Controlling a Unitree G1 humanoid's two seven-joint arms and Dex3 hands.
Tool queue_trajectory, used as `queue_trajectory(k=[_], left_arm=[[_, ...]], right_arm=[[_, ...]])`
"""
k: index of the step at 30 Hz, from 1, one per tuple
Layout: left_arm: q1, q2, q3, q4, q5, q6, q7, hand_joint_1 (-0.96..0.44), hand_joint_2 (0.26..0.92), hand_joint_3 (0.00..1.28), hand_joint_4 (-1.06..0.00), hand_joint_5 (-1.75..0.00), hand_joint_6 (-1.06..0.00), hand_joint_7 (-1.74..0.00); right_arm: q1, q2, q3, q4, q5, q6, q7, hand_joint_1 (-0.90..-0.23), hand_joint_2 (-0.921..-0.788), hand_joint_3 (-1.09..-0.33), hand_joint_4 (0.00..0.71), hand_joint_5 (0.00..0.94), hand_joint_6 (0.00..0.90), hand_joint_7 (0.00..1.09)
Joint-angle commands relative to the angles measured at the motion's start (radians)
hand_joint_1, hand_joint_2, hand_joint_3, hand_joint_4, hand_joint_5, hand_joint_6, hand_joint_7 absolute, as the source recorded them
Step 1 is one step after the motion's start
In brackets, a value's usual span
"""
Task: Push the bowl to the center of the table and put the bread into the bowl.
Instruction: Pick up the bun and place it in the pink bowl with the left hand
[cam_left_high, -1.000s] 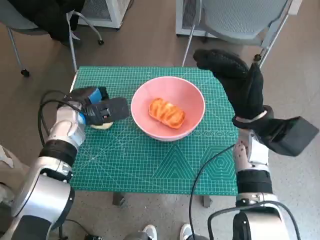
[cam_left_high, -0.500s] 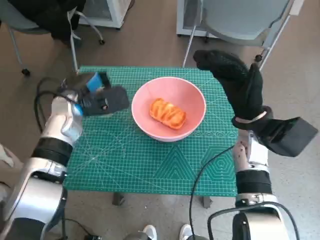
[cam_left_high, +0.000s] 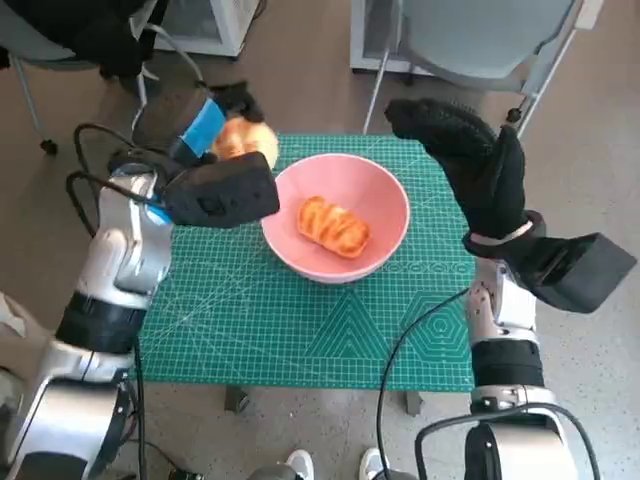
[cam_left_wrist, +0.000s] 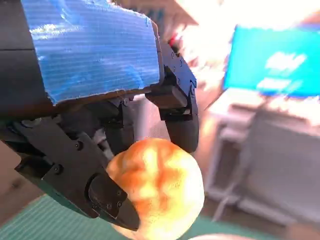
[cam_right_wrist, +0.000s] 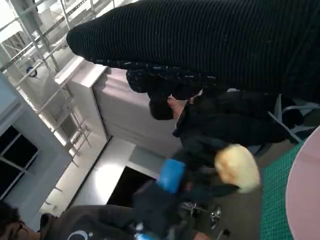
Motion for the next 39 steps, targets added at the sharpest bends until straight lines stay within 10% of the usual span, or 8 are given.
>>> queue_trajectory(k=[1, 27, 33, 37, 39], left_arm=[[0.052, 0.034, 0.050, -0.223, 0.026, 0.039, -0.034, 0.00, 0.866, 0.04, -0.85, -0.93, -0.76, -1.09], [-0.001, -0.130, -0.047, -0.111, 0.017, -0.008, -0.042, 0.00, 0.910, 0.02, -0.78, -0.99, -0.69, -1.17], [-0.020, -0.164, -0.042, -0.030, -0.037, -0.004, -0.104, 0.00, 0.920, 0.13, -0.69, -1.19, -0.50, -1.27], [-0.026, -0.170, -0.038, 0.008, -0.082, -0.004, -0.168, -0.06, 0.851, 0.08, -0.30, -0.32, -0.21, -0.47], [-0.027, -0.169, -0.036, 0.027, -0.097, -0.013, -0.183, -0.10, 0.840, 0.05, -0.16, -0.16, -0.17, -0.30]], right_arm=[[-0.003, 0.016, 0.000, 0.019, 0.002, 0.008, -0.007, -0.741, -0.921, -0.885, 0.023, 0.004, -0.001, 0.19], [-0.012, 0.025, -0.007, 0.039, 0.003, -0.002, -0.010, -0.739, -0.921, -0.885, 0.030, 0.005, -0.001, 0.19], [-0.009, 0.026, -0.007, 0.030, 0.004, -0.001, -0.010, -0.736, -0.921, -0.884, 0.030, 0.004, -0.001, 0.19], [-0.007, 0.026, -0.008, 0.028, 0.005, -0.002, -0.009, -0.736, -0.921, -0.883, 0.030, 0.004, -0.001, 0.19], [-0.007, 0.025, -0.009, 0.029, 0.005, -0.004, -0.009, -0.736, -0.921, -0.883, 0.031, 0.005, -0.001, 0.19]])
